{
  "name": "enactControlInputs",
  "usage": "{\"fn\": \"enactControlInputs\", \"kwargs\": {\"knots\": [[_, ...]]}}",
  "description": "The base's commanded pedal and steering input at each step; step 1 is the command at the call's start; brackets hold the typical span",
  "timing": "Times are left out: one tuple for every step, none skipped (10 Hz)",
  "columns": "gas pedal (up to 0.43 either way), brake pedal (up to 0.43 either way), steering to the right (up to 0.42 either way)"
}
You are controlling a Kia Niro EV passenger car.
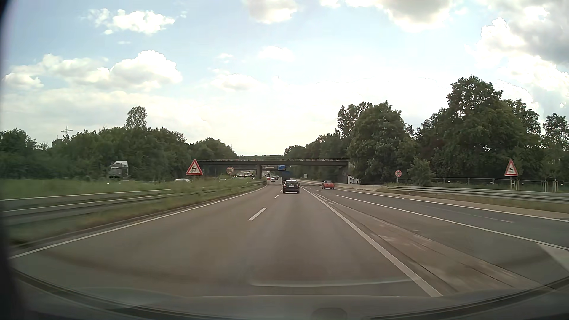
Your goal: Follow the waypoints while adhering to traffic rules and regulations
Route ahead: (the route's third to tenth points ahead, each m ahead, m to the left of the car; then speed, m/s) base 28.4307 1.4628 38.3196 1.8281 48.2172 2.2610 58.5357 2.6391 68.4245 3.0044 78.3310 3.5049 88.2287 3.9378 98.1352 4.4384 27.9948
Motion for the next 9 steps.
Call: {"fn": "enactControlInputs", "kwargs": {"knots": [[0.000, 0.030, -0.006], [0.000, 0.030, -0.006], [0.000, 0.030, -0.007], [0.000, 0.030, -0.007], [0.000, 0.030, -0.007], [0.000, 0.030, -0.007], [0.000, 0.030, -0.006], [0.000, 0.030, -0.006], [0.000, 0.030, -0.006]]}}
